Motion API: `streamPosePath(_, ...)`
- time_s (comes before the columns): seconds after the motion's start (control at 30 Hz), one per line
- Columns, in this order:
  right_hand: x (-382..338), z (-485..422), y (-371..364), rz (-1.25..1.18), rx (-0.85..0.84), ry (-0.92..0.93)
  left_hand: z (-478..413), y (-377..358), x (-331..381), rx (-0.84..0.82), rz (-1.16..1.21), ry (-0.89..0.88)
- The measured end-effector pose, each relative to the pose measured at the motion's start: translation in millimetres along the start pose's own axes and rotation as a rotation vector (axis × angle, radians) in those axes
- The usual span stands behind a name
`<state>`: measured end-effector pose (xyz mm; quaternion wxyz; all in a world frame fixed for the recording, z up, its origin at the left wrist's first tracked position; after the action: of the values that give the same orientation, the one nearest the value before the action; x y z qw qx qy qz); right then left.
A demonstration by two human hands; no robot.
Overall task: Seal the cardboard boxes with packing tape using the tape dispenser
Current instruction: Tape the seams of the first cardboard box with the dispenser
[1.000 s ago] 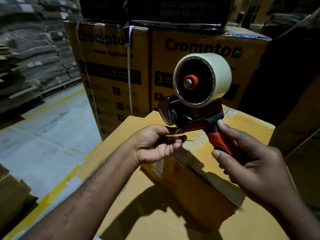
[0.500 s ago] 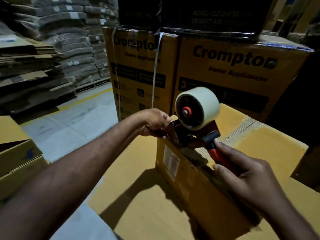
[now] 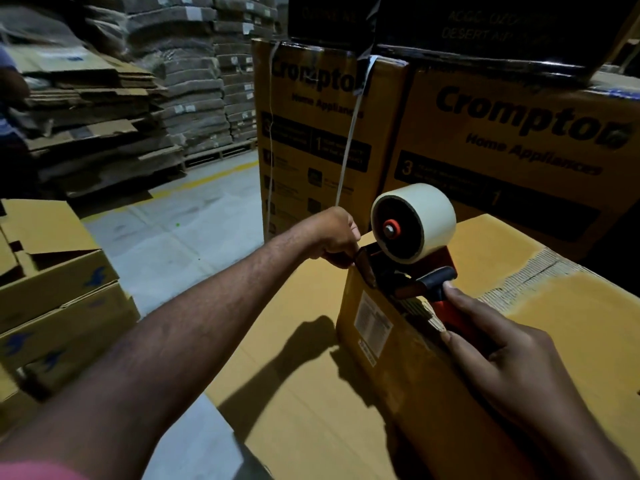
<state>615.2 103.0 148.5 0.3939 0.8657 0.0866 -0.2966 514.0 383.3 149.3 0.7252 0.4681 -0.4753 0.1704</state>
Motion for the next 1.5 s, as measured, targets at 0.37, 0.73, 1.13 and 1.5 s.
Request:
streamPosePath(0.37,4,-12,-10,0.052,-0.002,0.001,-11,7,-10,0.033,-0.002,0.069)
streamPosePath(0.73,6,-14,-14,0.079,0.006,0.003,-8,-14,-29,-0.112,0.112,0.323)
streamPosePath(1.13,7,-5,-11,0.066,0.011,-0.053,-9,-25,-83,0.121,-0.307,0.058)
streamPosePath(1.5,2,-11,-15,0.056,0.040,-0.066,40,-61,-78,0.191,0.124,-0.319)
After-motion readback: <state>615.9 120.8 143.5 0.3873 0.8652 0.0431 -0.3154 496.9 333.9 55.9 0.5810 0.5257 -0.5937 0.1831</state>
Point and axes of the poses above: each hand's wrist, its own z-axis away from the middle knuckle, its own y-axis out of the back of the hand, x = y × z, the point moved 3 cm from there along -z, towards the middle knuckle, and after that the axes turned 13 degrees about x, right-handed, at the moved point
